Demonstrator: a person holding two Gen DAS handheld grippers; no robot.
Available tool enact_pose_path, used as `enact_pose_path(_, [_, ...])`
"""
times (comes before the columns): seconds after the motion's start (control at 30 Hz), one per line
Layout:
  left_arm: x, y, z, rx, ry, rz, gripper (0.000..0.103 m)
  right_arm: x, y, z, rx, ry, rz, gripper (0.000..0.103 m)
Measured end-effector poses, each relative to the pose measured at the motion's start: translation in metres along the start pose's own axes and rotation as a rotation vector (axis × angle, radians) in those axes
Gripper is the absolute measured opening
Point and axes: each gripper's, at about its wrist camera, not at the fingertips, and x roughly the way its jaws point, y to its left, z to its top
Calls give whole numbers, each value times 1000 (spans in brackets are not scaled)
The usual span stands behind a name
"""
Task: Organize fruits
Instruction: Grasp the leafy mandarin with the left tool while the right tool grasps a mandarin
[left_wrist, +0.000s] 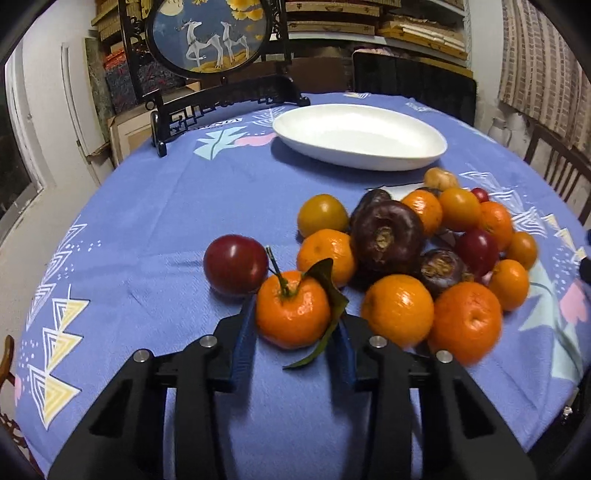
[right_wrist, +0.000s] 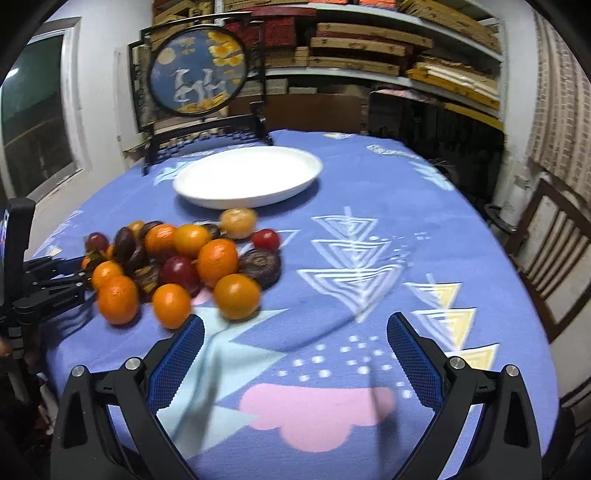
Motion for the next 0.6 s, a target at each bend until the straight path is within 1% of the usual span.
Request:
enact_pose_path(0.1, [-19, 5, -4, -19, -40, -20, 38, 3, 22, 0, -68, 23, 109, 99])
enact_pose_path(0.17, [-33, 9, -7, -26, -66, -23, 38, 11, 41, 1, -132, 61, 188, 99])
enact_pose_path(0.2, [-40, 11, -8, -29, -74, -24, 38, 16, 50, 2, -156, 80, 214, 95])
enact_pose_path(0.23, [-44, 12, -10, -32, -78, -26, 38, 20, 56, 2, -172, 92, 228, 91])
enact_pose_path(0.27, [-48, 14, -12, -37, -81, -29, 38, 26, 63, 3, -194, 108, 233, 85])
enact_pose_path(0.33, [-55, 18, -15, -44, -85, -30, 38, 36, 73, 6, -212, 127, 228, 76])
enact_pose_path(0.43, [-57, 22, -19, -52, -87, -29, 38, 46, 79, 14, -205, 133, 215, 75])
enact_pose_path(0.47, [-57, 22, -20, -54, -85, -29, 38, 48, 82, 16, -209, 137, 215, 73])
enact_pose_path(0.5, [-56, 24, -22, -58, -82, -30, 38, 50, 81, 17, -209, 142, 218, 62])
enact_pose_path(0.53, [-55, 25, -23, -63, -78, -32, 38, 55, 83, 16, -210, 151, 220, 53])
enact_pose_path(0.57, [-53, 26, -23, -66, -73, -34, 38, 61, 85, 18, -206, 175, 234, 41])
enact_pose_path(0.6, [-53, 25, -25, -67, -71, -35, 38, 63, 84, 18, -204, 185, 238, 35])
